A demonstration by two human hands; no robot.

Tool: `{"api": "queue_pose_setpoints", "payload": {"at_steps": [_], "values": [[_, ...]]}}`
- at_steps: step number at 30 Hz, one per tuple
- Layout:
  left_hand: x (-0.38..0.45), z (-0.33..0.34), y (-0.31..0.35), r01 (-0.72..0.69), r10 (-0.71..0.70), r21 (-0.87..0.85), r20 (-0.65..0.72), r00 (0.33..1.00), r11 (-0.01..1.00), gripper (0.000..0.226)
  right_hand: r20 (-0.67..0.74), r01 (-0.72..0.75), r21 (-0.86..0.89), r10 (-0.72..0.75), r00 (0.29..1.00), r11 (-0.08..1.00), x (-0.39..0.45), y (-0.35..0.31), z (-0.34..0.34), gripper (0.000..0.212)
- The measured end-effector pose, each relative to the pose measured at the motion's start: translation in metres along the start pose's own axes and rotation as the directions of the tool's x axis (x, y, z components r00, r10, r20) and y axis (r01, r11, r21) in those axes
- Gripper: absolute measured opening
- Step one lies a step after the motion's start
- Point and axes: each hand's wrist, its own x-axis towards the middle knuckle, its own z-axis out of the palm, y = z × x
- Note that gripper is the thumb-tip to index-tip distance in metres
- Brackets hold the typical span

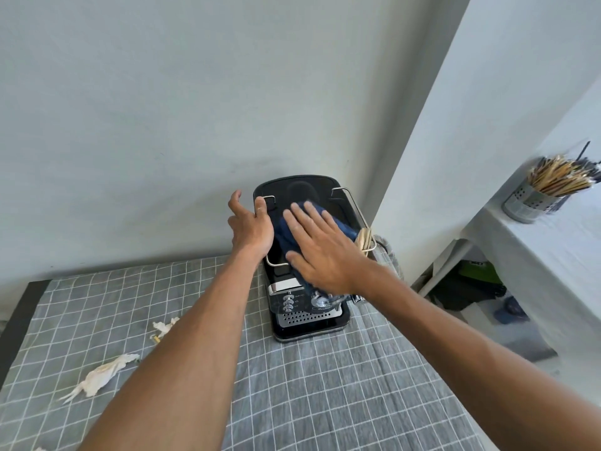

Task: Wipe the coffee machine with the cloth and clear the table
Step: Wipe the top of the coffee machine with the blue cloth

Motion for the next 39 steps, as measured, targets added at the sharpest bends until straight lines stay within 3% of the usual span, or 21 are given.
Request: {"api": "queue_pose_setpoints", "payload": {"at_steps": [3, 7, 11, 16, 23, 27, 33, 39], "values": [[0.000, 0.001, -0.002, 0.009, -0.009, 0.014, -0.004, 1.000, 1.000, 0.053, 0.007, 0.060, -0.002, -0.060, 0.998, 0.998, -0.028, 0.000, 0.001, 0.066], [0.004, 0.001, -0.003, 0.017, -0.017, 0.040, -0.001, 1.000, 0.999, 0.054, 0.049, -0.012, 0.009, 0.011, 0.999, 1.000, -0.003, 0.010, -0.005, 0.068], [0.004, 0.001, -0.006, 0.013, -0.013, 0.011, -0.011, 1.000, 1.000, 0.052, 0.129, -0.091, 0.113, 0.076, 0.989, 0.989, 0.028, 0.023, -0.014, 0.085], [0.005, 0.000, -0.005, -0.007, 0.006, -0.033, -0.043, 0.999, 0.999, 0.052, 0.305, -0.003, 0.138, -0.039, 0.952, 0.990, 0.022, 0.033, -0.033, 0.109], [0.006, -0.002, -0.003, -0.008, 0.008, 0.013, -0.024, 1.000, 1.000, 0.053, 0.441, -0.078, 0.319, -0.075, 0.894, 0.945, 0.009, 0.057, -0.057, 0.110], [0.005, -0.002, -0.005, -0.005, 0.005, 0.010, -0.009, 1.000, 1.000, 0.051, 0.527, -0.087, 0.269, -0.071, 0.847, 0.959, 0.010, 0.084, -0.069, 0.107], [0.005, -0.002, -0.007, -0.005, 0.005, 0.000, -0.010, 1.000, 1.000, 0.050, 0.487, -0.060, 0.238, -0.065, 0.871, 0.969, 0.008, 0.090, -0.064, 0.107], [0.000, 0.000, -0.004, 0.021, -0.022, -0.016, -0.020, 1.000, 1.000, 0.049, 0.473, -0.106, 0.372, -0.090, 0.876, 0.922, 0.004, 0.084, -0.064, 0.106]]}}
